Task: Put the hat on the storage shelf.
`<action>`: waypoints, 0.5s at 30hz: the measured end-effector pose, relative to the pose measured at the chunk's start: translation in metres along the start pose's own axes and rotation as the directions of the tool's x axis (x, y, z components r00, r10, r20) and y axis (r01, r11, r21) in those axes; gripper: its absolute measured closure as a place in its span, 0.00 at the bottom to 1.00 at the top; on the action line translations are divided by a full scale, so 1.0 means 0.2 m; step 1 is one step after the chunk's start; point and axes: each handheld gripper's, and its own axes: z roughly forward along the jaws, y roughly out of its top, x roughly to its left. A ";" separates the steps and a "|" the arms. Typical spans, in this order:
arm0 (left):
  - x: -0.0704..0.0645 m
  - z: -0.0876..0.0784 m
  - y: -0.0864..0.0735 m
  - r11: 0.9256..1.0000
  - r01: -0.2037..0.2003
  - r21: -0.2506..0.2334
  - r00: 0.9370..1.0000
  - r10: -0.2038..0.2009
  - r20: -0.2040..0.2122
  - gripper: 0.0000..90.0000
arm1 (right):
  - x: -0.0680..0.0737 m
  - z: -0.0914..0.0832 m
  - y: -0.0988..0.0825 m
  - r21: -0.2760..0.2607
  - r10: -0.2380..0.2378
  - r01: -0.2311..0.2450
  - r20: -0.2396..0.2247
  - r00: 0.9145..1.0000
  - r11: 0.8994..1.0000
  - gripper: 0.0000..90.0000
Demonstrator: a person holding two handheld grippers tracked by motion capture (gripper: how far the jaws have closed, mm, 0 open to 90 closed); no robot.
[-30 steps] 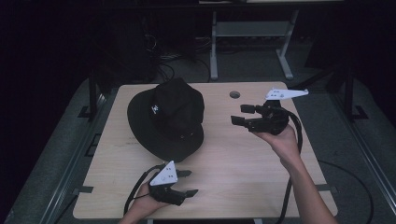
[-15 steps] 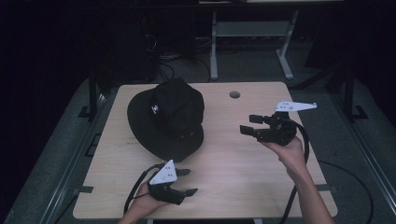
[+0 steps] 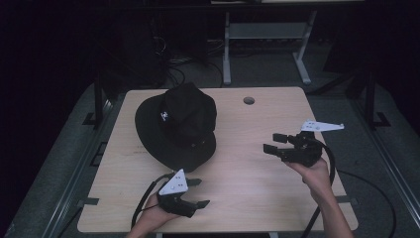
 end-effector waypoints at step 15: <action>0.00 0.00 0.00 1.000 0.010 0.000 1.000 -0.010 -0.007 0.31 | -0.04 -0.07 -0.13 0.017 0.034 -0.034 0.032 0.999 0.999 0.26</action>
